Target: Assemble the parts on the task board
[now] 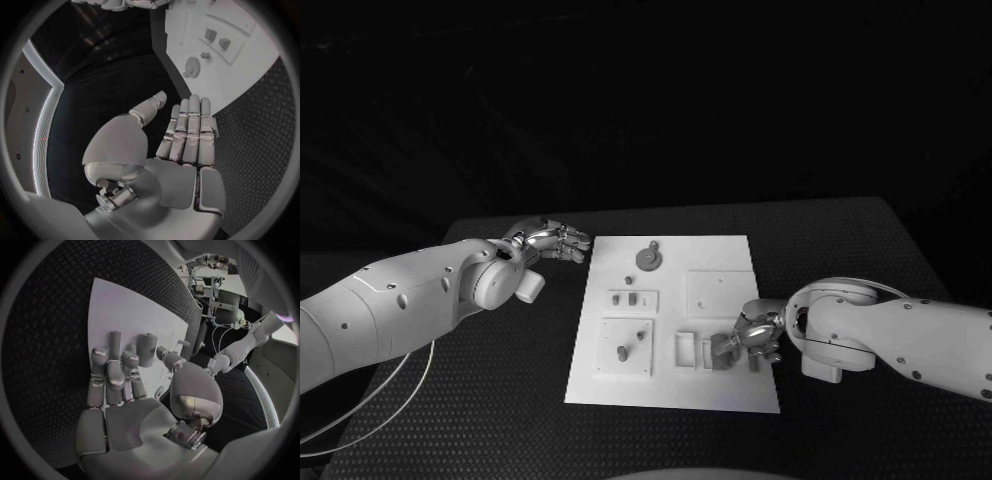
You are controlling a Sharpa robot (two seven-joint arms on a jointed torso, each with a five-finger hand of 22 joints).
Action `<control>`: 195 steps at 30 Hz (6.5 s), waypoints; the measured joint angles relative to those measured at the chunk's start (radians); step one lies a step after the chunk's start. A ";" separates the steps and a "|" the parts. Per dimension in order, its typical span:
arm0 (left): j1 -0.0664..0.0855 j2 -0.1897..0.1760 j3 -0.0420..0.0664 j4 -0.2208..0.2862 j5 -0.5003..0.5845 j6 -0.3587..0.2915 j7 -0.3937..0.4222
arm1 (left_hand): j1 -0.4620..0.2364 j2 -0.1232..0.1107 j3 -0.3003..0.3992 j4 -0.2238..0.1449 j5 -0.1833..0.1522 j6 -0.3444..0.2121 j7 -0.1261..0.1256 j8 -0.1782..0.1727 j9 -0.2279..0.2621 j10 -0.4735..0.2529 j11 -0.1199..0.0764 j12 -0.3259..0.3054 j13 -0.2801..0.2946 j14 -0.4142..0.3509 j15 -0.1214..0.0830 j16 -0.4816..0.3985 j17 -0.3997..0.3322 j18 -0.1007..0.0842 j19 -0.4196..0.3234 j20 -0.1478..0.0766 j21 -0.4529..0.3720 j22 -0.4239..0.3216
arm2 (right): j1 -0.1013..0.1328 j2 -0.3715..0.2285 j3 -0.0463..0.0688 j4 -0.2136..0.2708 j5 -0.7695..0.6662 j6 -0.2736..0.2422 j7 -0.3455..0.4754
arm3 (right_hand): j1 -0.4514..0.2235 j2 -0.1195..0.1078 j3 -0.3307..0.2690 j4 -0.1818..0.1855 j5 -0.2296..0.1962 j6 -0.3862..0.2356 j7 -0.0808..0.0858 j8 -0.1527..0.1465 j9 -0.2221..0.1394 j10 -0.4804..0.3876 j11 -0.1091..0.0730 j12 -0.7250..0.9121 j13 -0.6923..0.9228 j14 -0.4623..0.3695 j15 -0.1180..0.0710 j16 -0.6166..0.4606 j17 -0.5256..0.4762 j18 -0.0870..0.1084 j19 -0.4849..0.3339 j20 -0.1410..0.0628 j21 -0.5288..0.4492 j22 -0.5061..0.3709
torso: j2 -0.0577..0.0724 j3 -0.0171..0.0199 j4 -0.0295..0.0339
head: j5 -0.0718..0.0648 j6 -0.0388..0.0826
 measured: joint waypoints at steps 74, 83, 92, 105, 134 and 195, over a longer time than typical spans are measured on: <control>0.000 -0.004 0.000 -0.001 0.000 0.001 -0.003 | -0.004 0.004 0.000 0.000 0.000 0.000 0.000 0.000 0.000 0.000 0.000 0.000 -0.001 0.000 0.000 -0.008 0.008 0.000 -0.003 0.004 0.000 0.000 | 0.026 0.082 -0.020 0.017 0.150 -0.108 -0.029 | -0.038 0.195 0.000 -0.261 -0.004 0.049 -0.024 -0.055 -0.028 0.001 -0.004 0.030 -0.045 0.021 0.015 0.000 0.053 -0.002 -0.010 0.005 0.017 0.000 | 0.000 0.0003 0.0000 | 0.012 -0.020; 0.000 -0.006 0.000 0.001 0.000 0.002 -0.004 | -0.004 0.004 0.002 0.002 0.000 0.000 0.000 0.000 0.000 0.000 0.000 0.000 0.000 0.000 0.000 -0.008 0.009 0.000 -0.003 0.004 0.000 0.000 | 0.027 0.108 -0.035 0.001 0.153 -0.106 -0.034 | -0.060 0.183 0.002 -0.245 -0.004 0.053 -0.025 -0.058 -0.026 0.006 -0.003 0.030 -0.047 0.026 0.010 -0.001 0.047 -0.002 -0.007 0.008 0.017 0.000 | 0.000 0.0010 -0.0006 | 0.015 -0.026; 0.000 -0.006 0.000 0.001 0.000 0.002 -0.004 | -0.008 0.000 0.002 0.002 0.000 0.000 0.000 0.000 0.000 0.000 0.000 0.000 -0.001 0.000 0.000 -0.008 0.009 0.000 -0.003 0.004 0.000 0.000 | 0.024 0.118 -0.035 0.001 0.145 -0.113 -0.026 | -0.065 0.178 0.004 -0.238 -0.004 0.055 -0.024 -0.066 -0.039 0.006 -0.006 0.030 -0.047 0.030 0.006 -0.001 0.049 -0.002 -0.006 0.008 0.017 0.001 | 0.000 0.0016 -0.0005 | 0.018 -0.029; 0.000 -0.006 0.000 0.001 0.000 0.002 -0.005 | -0.008 0.000 0.002 0.002 0.000 0.000 0.000 0.000 0.000 0.000 0.000 0.000 -0.001 0.000 0.000 -0.012 0.011 0.000 -0.003 0.004 0.000 0.000 | 0.023 0.129 -0.036 -0.014 0.142 -0.118 -0.019 | -0.080 0.163 0.007 -0.227 -0.004 0.056 -0.024 -0.060 -0.032 0.007 -0.008 0.034 -0.049 0.032 0.004 -0.001 0.051 -0.002 -0.005 0.009 0.017 0.001 | 0.000 0.0016 -0.0009 | 0.020 -0.028; 0.000 -0.008 0.000 0.001 0.000 0.004 -0.007 | -0.008 0.000 0.002 0.007 0.000 0.000 0.000 0.000 0.000 0.000 0.000 0.000 -0.002 0.000 0.000 -0.012 0.013 0.000 -0.003 0.004 0.000 0.000 | 0.015 0.145 -0.033 -0.041 0.138 -0.118 -0.009 | -0.131 0.099 0.018 -0.191 -0.004 0.083 -0.003 -0.068 -0.037 -0.002 -0.005 0.034 -0.054 0.029 -0.002 -0.001 0.039 0.002 -0.009 0.006 0.017 0.000 | 0.000 0.0010 -0.0006 | 0.024 -0.033; 0.000 -0.007 0.000 0.000 0.000 0.007 -0.009 | -0.011 0.003 0.002 0.007 0.003 0.000 0.000 0.004 0.000 0.000 0.000 0.000 -0.002 0.000 0.000 -0.016 0.019 0.000 -0.003 0.004 0.000 0.000 | 0.050 0.015 -0.021 0.014 -0.007 -0.132 0.022 | 0.037 0.111 0.008 -0.290 -0.004 0.153 -0.030 -0.029 0.014 0.059 -0.035 0.118 -0.027 0.096 -0.017 -0.009 0.105 0.003 0.028 -0.012 0.023 0.000 | -0.001 0.0022 -0.0016 | 0.007 -0.019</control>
